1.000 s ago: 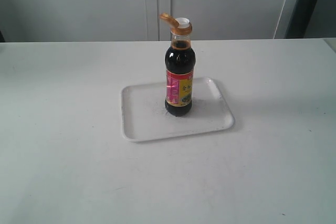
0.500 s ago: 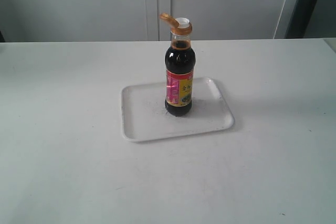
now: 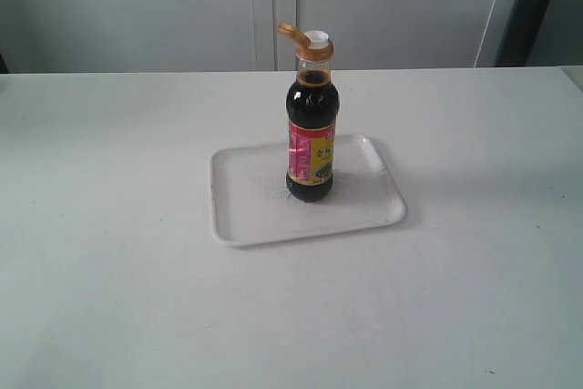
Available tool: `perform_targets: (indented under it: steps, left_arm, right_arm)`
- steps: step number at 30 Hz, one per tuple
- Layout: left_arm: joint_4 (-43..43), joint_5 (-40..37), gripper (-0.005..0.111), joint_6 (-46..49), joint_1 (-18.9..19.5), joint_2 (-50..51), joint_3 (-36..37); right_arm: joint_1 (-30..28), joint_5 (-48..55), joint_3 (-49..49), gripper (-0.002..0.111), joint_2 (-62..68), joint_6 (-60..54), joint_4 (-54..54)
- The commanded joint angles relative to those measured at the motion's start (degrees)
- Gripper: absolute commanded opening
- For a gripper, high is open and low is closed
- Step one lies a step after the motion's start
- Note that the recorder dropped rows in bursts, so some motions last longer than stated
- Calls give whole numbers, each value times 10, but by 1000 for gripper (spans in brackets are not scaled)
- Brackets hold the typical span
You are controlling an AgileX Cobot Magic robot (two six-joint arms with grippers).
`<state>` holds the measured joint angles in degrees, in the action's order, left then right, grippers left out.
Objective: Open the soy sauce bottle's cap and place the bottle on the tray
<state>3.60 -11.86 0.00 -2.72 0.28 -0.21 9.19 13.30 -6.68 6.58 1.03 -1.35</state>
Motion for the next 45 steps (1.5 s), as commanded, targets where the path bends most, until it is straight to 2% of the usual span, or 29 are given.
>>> perform_targets:
  steps: [1, 8, 24, 45]
  left_arm:
    - [6, 0, 0, 0, 1, -3, 2]
    - [6, 0, 0, 0, 1, -3, 2]
    - [6, 0, 0, 0, 1, -3, 2]
    - [6, 0, 0, 0, 1, -3, 2]
  right_arm:
    - [-2, -6, 31, 0, -34, 3, 3]
    - [-2, -6, 67, 0, -66, 7, 9]
    - [-2, 46, 67, 0, -66, -10, 8]
    - [-2, 63, 67, 0, -66, -10, 8]
